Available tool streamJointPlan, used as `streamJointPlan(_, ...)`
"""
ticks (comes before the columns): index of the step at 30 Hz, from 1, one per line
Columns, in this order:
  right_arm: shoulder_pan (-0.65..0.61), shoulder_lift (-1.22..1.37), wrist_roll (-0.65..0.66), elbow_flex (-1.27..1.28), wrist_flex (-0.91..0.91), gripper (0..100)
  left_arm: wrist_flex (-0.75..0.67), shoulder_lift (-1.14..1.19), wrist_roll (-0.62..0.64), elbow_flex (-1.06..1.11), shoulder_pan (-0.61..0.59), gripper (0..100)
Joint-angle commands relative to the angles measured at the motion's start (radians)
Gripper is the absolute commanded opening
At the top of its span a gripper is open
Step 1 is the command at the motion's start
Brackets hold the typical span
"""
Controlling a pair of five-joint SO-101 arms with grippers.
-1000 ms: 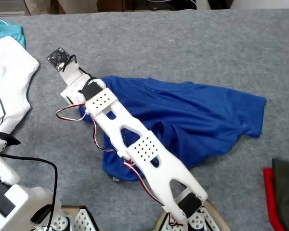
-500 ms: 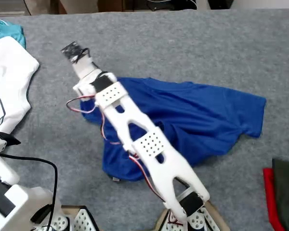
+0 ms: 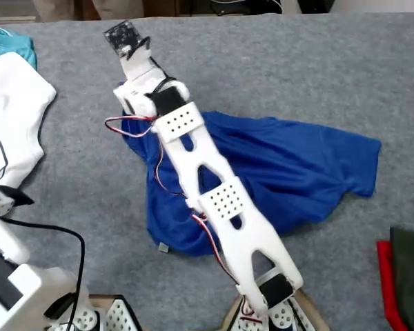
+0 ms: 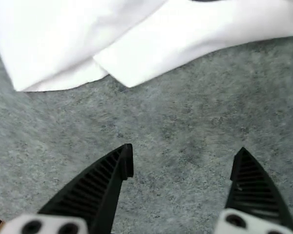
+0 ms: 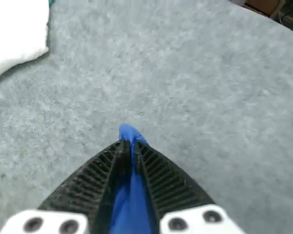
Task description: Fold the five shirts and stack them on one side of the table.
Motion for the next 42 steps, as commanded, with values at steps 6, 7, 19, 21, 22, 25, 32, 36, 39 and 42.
streamJointPlan(6, 0.199, -0.329, 0.000, -0.056, 0.002, 0.5, 0.129, -0.012, -0.002, -0.048, 0.287, 33)
streamJointPlan(7, 0.236, -0.349, 0.002, -0.056, -0.008, 0.5, 0.143, -0.012, 0.000, -0.048, 0.336, 33)
streamJointPlan(19, 0.754, -0.329, 0.000, -0.045, -0.219, 0.5, 0.150, -0.005, 0.002, -0.150, 0.787, 33)
streamJointPlan(21, 0.800, -0.275, 0.002, -0.044, -0.222, 0.5, 0.135, -0.004, 0.002, -0.161, 0.850, 33)
streamJointPlan(22, 0.819, -0.242, 0.002, -0.047, -0.218, 0.5, 0.115, -0.004, 0.002, -0.158, 0.885, 33)
streamJointPlan(25, 0.881, -0.143, 0.002, -0.056, -0.206, 0.5, 0.055, -0.002, 0.003, -0.157, 0.982, 33)
streamJointPlan(32, 0.928, 0.031, 0.003, -0.061, -0.222, 0.5, -0.192, 0.016, 0.302, -0.160, 1.119, 33)
streamJointPlan(36, 0.921, 0.102, 0.003, -0.059, -0.296, 0.5, -0.275, 0.116, 0.508, -0.204, 1.183, 33)
streamJointPlan(39, 0.920, 0.131, 0.003, -0.059, -0.310, 0.5, -0.275, 0.211, 0.592, -0.278, 1.240, 33)
streamJointPlan(42, 0.918, 0.136, 0.003, -0.059, -0.308, 0.5, -0.272, 0.282, 0.638, -0.374, 1.289, 33)
